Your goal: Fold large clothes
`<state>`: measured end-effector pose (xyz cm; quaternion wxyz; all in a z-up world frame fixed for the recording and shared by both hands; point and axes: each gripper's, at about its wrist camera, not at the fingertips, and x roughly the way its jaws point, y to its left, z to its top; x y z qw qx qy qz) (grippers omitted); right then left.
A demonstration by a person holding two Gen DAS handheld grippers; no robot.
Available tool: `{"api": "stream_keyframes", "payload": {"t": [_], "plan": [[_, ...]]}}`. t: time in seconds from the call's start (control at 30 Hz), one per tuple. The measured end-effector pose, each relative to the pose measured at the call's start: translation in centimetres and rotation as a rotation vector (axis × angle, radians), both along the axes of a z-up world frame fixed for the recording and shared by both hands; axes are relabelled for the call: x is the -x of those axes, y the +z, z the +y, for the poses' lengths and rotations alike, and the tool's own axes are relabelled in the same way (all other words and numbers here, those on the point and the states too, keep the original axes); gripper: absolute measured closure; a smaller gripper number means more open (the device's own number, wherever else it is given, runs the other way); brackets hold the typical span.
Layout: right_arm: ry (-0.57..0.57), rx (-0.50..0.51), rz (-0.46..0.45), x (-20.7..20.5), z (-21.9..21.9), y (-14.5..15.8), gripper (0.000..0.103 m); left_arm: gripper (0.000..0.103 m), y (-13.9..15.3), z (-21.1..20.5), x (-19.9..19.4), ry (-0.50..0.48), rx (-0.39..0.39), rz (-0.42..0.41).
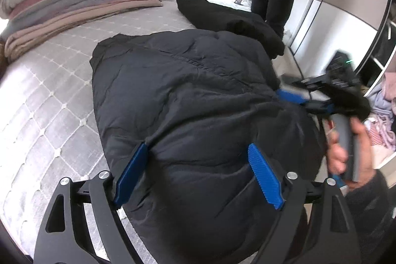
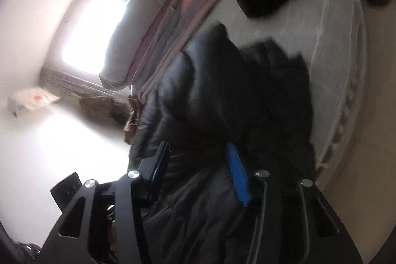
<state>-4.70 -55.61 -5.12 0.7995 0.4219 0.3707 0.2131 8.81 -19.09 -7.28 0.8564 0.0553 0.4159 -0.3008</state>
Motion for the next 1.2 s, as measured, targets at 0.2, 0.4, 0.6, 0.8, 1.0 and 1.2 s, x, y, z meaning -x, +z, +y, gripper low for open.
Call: {"api": "stream_keyframes", "payload": {"t": [0.2, 0.4, 0.6, 0.8, 1.0, 1.2], "plan": [[0.051, 0.170, 0.081, 0.6, 2.5, -0.7, 0.039, 0.023, 0.2, -0.1, 0.2, 0.016, -0.012, -0.019], [0.010, 0.165, 0.034, 2.2, 2.6, 0.3, 0.039, 0.023, 0.8, -1.0, 1.3, -0.004, -0.042, -0.061], [0.048, 0.199, 0.113, 3.1, 3.5, -1.6, 0.037, 0.023, 1.6, -0.9, 2.2, -0.018, -0.051, -0.107], [-0.006, 0.150, 0.059, 3.7, 2.4, -0.2, 0.036, 0.023, 2.4, -0.4, 3.3, -0.018, -0.062, -0.158], [0.034, 0.203, 0.135, 3.8, 3.7, -1.3, 0.033, 0.023, 2.4, 0.0, 3.6, -0.011, -0.083, -0.180], [0.000, 0.192, 0.096, 4.4, 3.3, 0.3, 0.031, 0.023, 3.1, 0.3, 4.7, -0.018, -0.104, -0.247]]}}
